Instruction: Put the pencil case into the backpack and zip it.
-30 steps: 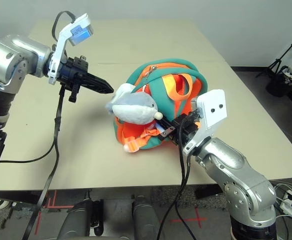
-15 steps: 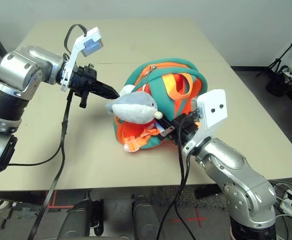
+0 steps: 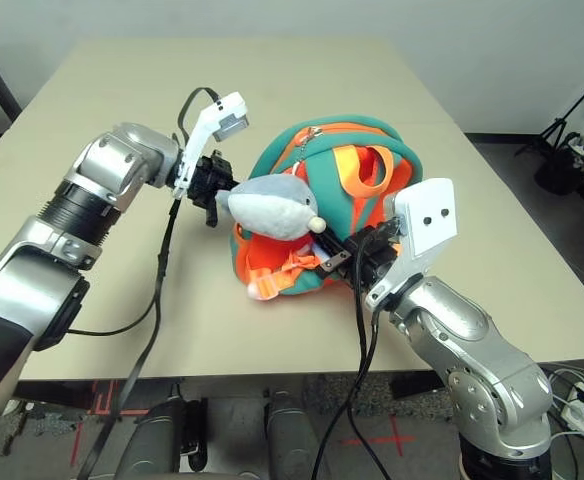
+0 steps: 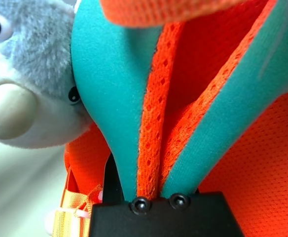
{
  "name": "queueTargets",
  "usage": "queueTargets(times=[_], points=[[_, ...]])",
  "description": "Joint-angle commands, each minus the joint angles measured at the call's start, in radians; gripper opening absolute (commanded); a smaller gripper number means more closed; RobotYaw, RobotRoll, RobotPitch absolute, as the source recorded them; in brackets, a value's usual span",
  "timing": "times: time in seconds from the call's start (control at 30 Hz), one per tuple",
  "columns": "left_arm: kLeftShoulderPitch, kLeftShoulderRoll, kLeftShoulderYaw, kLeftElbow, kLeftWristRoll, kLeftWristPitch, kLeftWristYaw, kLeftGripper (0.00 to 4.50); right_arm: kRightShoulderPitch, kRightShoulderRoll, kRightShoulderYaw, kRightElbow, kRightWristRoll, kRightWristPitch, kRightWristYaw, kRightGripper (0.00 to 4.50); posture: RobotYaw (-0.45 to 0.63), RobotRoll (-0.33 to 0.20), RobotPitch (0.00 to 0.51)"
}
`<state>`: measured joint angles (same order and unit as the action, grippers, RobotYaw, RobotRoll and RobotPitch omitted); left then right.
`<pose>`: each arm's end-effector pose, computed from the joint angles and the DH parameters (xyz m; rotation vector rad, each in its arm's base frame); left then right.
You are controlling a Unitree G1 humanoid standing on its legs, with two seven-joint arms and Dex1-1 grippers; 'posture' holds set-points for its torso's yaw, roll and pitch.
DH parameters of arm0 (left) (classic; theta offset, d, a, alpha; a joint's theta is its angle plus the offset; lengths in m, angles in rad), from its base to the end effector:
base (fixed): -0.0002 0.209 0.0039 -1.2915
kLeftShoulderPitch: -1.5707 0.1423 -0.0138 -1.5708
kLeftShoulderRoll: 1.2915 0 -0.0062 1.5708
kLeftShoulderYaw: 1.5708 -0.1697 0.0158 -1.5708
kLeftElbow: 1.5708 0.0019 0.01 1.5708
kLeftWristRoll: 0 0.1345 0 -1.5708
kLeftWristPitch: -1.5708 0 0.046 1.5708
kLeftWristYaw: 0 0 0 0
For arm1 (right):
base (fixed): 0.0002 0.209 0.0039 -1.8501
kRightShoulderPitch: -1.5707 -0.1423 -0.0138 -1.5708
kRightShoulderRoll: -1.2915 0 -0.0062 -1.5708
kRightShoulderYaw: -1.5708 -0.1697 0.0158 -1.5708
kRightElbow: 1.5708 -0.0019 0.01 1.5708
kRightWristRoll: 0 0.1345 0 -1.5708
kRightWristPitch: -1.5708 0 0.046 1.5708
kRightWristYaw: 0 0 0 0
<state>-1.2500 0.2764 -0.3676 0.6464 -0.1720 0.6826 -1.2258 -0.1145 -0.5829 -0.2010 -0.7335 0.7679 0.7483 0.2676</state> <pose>0.3419 0.0912 0.2485 0.3554 0.4252 -1.3884 0.1759 -0.1960 0.1962 -0.0428 -0.0535 0.6149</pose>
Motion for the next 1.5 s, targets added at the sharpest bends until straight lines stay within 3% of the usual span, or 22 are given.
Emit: queueTargets(times=[0.03, 0.17, 0.27, 0.37, 0.5, 0.63, 0.73, 0.77, 1.07, 1.5], points=[[-0.039, 0.005, 0.043, -0.019, 0.001, -0.012, 0.014, 0.0, 0.003, 0.001, 0.01, -0.009, -0.004, 0.001, 0.008, 0.13, -0.24, 0.0, 0.111], [-0.081, 0.086, 0.108, -0.089, -0.02, 0.028, -0.007, 0.0, 0.002, -0.001, 0.009, 0.001, -0.008, -0.003, 0.015, 0.13, -0.22, 0.0, 0.099], [-0.103, 0.188, 0.131, -0.198, -0.054, 0.102, -0.067, 0.0, -0.001, -0.004, 0.004, 0.011, -0.013, -0.007, 0.024, 0.13, -0.2, 0.0, 0.093], [-0.113, 0.284, 0.138, -0.32, -0.09, 0.171, -0.117, 0.62, -0.003, -0.007, 0.001, 0.025, -0.021, -0.013, 0.037, 0.13, -0.18, 0.0, 0.085], [-0.102, 0.412, 0.112, -0.52, -0.138, 0.259, -0.193, 1.95, -0.014, -0.005, 0.005, 0.049, -0.035, -0.025, 0.058, 0.13, -0.16, 0.0, 0.081], [-0.081, 0.443, 0.103, -0.675, -0.193, 0.314, -0.195, 3.29, -0.028, 0.001, 0.016, 0.074, -0.051, -0.034, 0.075, 0.13, -0.13, 0.0, 0.079], [-0.075, 0.445, 0.092, -0.704, -0.21, 0.316, -0.189, 4.33, -0.039, 0.007, 0.023, 0.089, -0.061, -0.038, 0.083, 0.13, -0.13, 0.0, 0.079], [-0.077, 0.445, 0.086, -0.697, -0.201, 0.291, -0.186, 4.48, -0.042, 0.01, 0.024, 0.092, -0.063, -0.039, 0.085, 0.13, -0.13, 0.0, 0.079], [-0.06, 0.404, -0.016, -0.622, -0.119, 0.081, -0.21, 4.5, -0.052, 0.024, 0.026, 0.112, -0.085, -0.045, 0.1, 0.13, -0.15, 0.0, 0.079], [-0.057, 0.299, -0.041, -0.607, -0.1, 0.024, -0.215, 4.5, -0.056, 0.033, 0.024, 0.116, -0.101, -0.047, 0.099, 0.13, -0.17, 0.0, 0.083]])
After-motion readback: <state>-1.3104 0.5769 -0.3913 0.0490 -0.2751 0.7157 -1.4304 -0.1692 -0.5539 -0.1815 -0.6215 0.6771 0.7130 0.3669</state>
